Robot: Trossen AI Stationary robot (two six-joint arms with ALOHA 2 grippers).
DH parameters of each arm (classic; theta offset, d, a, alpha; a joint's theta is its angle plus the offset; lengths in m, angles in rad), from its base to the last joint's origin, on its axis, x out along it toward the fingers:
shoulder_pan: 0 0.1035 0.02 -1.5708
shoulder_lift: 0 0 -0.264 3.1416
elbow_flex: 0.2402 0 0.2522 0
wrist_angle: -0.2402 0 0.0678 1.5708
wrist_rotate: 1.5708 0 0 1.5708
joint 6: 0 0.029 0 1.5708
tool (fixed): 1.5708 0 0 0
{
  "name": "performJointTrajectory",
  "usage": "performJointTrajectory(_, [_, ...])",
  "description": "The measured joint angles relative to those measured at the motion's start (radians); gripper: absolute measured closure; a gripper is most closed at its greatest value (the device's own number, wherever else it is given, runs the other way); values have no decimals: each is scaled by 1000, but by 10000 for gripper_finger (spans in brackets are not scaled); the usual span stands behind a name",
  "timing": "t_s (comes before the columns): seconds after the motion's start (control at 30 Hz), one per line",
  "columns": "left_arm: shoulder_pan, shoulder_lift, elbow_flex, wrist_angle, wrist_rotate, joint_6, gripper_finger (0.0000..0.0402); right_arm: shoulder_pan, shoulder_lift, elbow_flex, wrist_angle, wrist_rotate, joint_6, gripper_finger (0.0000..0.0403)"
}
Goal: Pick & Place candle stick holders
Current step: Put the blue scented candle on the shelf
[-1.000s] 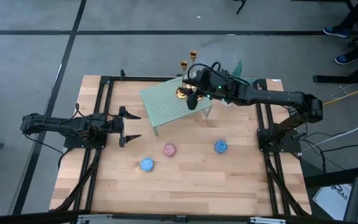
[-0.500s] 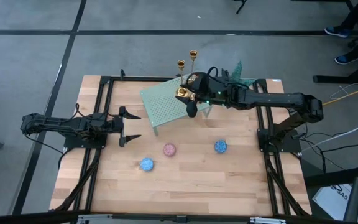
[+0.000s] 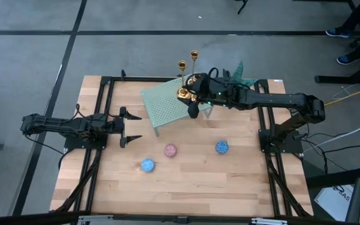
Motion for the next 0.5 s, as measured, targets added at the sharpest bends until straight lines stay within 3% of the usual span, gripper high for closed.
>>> performJointTrajectory(0.5, [0,0,0,0,0,0,2,2,-67,-1,-116,53,48,127])
